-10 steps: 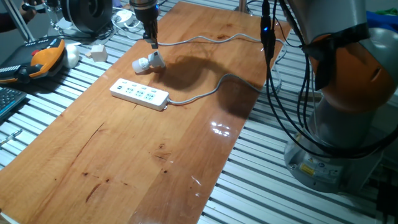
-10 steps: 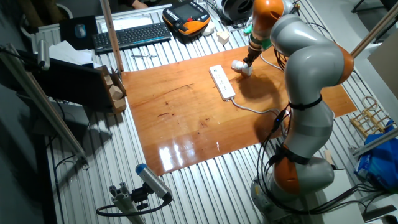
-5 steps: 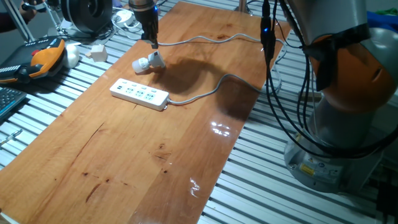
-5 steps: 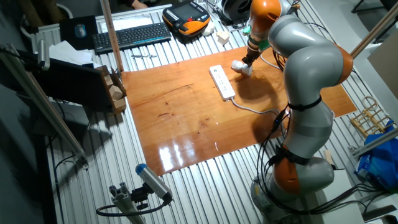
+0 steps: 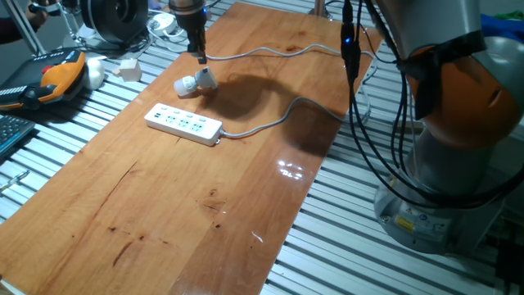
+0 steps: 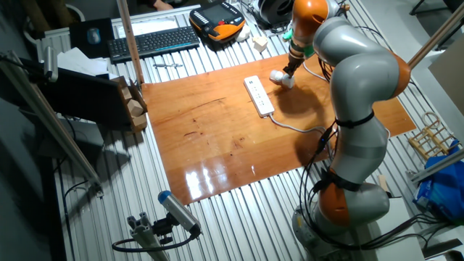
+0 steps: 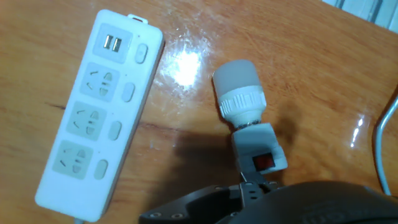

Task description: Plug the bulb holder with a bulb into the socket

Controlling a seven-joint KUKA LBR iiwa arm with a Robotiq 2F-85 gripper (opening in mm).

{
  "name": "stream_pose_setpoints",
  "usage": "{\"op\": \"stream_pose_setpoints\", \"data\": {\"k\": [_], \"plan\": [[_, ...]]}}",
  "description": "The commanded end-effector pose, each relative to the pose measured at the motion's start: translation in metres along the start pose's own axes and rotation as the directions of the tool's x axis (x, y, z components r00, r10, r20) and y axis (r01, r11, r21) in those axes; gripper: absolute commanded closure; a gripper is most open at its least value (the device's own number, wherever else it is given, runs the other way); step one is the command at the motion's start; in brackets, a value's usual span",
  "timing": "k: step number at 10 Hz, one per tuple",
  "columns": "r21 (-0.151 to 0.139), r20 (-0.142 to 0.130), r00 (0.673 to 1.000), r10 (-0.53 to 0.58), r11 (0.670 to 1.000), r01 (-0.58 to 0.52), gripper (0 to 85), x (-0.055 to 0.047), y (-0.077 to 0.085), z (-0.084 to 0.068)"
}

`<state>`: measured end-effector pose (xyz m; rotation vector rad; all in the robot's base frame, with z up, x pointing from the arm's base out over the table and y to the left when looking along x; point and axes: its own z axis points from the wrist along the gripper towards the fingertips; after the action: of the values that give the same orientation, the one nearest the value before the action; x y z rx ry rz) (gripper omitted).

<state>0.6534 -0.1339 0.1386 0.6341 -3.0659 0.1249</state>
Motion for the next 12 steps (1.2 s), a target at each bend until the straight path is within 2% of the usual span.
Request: {"op": "stream_pose_setpoints", "data": {"k": [1, 4, 6, 9, 12], "plan": [[0.0, 0.0, 1.0, 0.001, 1.0, -0.001, 85.0, -0.002, -0.002, 0.001], [0.017, -0.012, 1.0, 0.008, 1.0, -0.008, 85.0, -0.006, -0.009, 0.001], [-0.003, 0.0, 1.0, 0.018, 1.0, -0.018, 85.0, -0.011, -0.012, 0.002], [-0.008, -0.003, 1.0, 0.03, 1.0, -0.03, 85.0, -0.021, -0.019, -0.009], [0.003, 0.003, 0.999, 0.039, 0.999, -0.039, 85.0, -0.023, -0.021, -0.009]]}}
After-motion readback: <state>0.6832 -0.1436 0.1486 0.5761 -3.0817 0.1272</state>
